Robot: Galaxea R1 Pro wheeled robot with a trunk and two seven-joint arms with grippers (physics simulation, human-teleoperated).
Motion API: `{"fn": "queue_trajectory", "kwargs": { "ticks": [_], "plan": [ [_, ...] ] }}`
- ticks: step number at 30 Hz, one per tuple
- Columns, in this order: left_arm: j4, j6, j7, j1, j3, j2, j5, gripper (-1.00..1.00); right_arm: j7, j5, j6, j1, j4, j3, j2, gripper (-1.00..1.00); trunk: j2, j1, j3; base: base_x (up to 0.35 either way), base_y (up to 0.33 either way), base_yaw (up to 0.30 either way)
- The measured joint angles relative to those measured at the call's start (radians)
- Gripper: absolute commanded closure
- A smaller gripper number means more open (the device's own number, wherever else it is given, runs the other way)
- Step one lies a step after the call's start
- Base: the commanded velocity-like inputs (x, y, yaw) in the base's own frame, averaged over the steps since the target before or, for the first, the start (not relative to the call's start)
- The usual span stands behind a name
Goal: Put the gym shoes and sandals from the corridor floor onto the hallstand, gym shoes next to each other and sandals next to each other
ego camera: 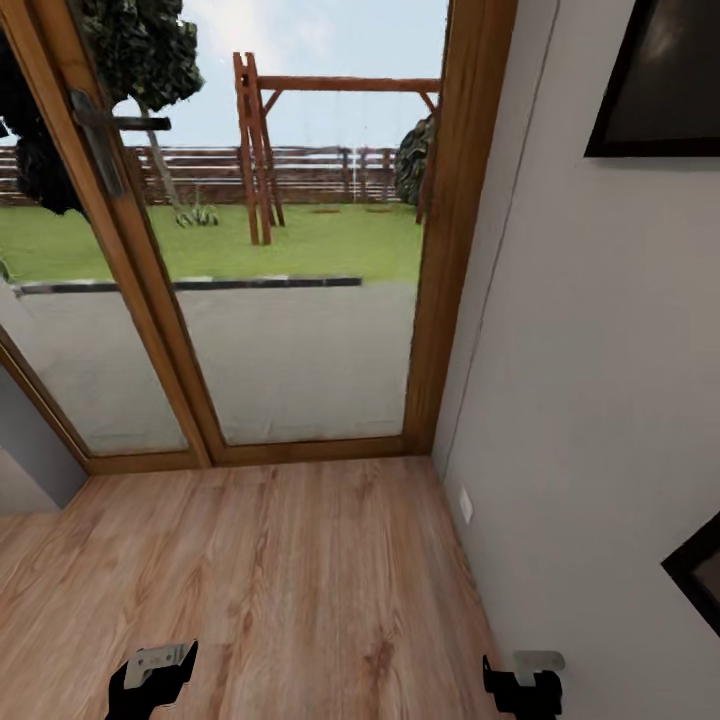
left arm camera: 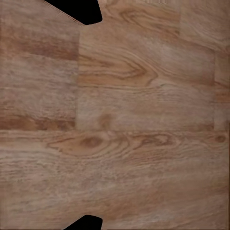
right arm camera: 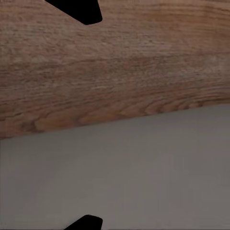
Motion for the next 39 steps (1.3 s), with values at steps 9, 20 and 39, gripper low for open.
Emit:
{"fn": "queue_trajectory", "kwargs": {
  "ticks": [9,20,39],
  "plan": [
    [0.000,-0.001,0.000,0.000,0.000,0.001,0.000,-1.00,0.000,0.000,0.000,0.000,0.000,0.001,0.000,-1.00,0.000,0.000,-0.009,0.331,0.022,0.193],
    [0.000,0.000,0.000,0.000,0.000,0.001,0.000,-1.00,0.000,0.000,0.000,0.000,0.000,0.001,0.000,-1.00,0.000,0.000,-0.020,0.332,0.090,0.199],
    [0.000,0.001,0.000,0.000,0.000,0.000,0.000,-1.00,0.000,0.000,0.000,0.000,0.000,0.001,0.000,-1.00,0.000,0.000,-0.040,0.333,0.060,0.203]
  ]
}}
